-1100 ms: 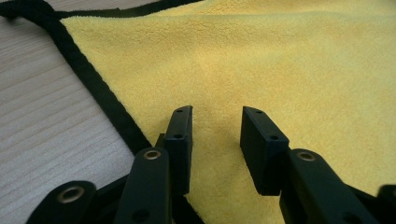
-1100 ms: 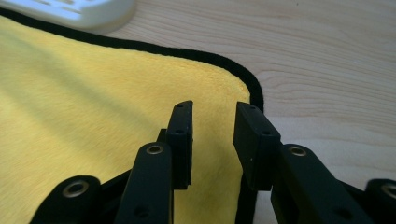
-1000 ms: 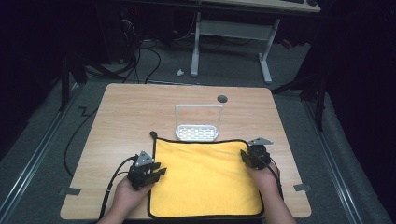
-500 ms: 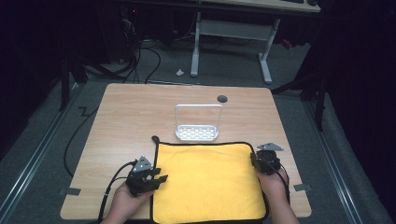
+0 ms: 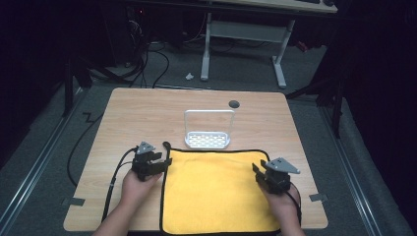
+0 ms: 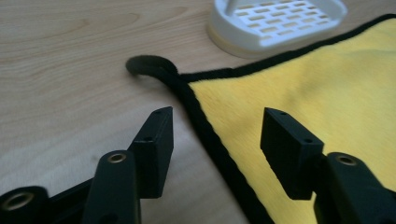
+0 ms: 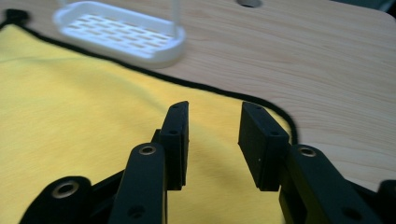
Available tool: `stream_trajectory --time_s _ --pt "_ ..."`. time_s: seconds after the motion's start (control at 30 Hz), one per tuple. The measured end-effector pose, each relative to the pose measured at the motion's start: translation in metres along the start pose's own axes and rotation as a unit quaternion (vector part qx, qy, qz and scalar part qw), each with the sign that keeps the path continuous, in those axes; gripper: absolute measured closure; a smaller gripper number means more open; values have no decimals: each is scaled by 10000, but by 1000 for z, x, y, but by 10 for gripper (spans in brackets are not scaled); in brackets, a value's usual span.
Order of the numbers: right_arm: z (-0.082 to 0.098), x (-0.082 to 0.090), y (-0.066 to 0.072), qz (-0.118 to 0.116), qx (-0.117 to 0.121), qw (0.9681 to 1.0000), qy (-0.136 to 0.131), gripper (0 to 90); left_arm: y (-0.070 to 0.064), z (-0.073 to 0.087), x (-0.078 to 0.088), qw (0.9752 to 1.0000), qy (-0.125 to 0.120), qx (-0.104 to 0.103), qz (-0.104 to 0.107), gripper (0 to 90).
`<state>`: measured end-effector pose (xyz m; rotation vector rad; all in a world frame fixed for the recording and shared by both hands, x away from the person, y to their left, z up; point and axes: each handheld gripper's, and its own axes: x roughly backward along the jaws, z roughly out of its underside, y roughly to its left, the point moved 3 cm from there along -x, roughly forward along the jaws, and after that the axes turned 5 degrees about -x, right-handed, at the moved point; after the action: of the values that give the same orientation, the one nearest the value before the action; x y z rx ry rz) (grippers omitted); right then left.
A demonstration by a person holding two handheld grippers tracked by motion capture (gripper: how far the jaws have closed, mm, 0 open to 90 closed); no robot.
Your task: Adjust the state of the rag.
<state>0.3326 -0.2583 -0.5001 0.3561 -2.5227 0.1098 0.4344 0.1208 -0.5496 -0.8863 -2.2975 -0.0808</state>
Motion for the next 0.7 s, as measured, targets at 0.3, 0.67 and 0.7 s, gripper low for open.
stream_trajectory --time_s 0.3,0.67,0.7 --pt "15 6 71 -884 692 9936 86 569 -2 -18 -27 9998 125 61 -147 463" --pt "25 5 157 -1735 1357 9750 286 524 -4 -14 -29 9996 108 224 110 868" --pt "26 5 162 -1782 1407 9734 297 521 -4 -13 -28 9996 95 259 88 871"
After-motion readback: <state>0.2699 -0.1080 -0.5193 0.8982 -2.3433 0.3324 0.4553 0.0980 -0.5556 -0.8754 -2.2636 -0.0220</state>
